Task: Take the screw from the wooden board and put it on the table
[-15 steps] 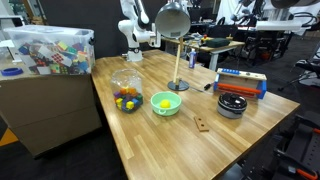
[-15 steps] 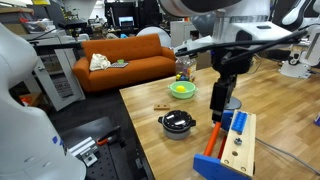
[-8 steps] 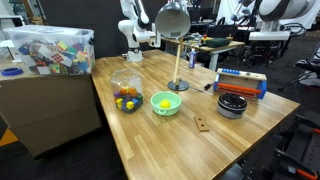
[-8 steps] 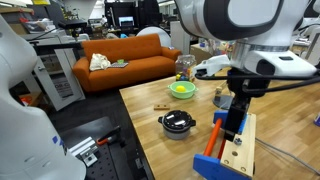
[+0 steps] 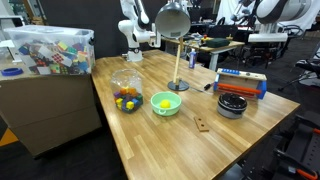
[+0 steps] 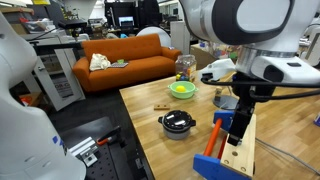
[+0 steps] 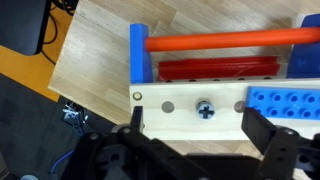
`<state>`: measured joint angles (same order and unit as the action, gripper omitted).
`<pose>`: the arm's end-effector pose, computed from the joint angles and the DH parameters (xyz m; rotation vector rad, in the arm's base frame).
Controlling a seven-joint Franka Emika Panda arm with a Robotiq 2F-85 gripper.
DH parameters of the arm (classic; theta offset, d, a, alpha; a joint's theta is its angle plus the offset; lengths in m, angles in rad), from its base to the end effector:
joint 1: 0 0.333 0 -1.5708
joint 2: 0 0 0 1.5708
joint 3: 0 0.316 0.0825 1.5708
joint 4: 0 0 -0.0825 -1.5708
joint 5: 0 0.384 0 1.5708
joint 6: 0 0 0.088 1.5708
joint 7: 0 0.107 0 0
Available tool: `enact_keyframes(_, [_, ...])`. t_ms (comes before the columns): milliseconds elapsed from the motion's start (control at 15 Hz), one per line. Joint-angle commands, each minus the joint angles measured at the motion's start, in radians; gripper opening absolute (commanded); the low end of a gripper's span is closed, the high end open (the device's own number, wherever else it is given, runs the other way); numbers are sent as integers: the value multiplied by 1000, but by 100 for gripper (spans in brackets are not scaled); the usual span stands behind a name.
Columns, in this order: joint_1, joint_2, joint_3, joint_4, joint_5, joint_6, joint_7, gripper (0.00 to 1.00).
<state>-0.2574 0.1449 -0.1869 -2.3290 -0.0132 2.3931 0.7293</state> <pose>0.4593 -0.2195 0.2709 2.5851 -1.6987 -0.1123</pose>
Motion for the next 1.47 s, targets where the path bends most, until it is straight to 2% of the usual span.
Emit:
enact_keyframes(0, [29,6,-28,1,11,3,2,100])
enact_keyframes(533, [31,73,-32,39,40,-32,-134,100])
enact_keyframes(933, [39,154,-56,120,25,-24,-167,100])
enact_keyframes(1400, [33,204,-66,178,47,-74,-201,100])
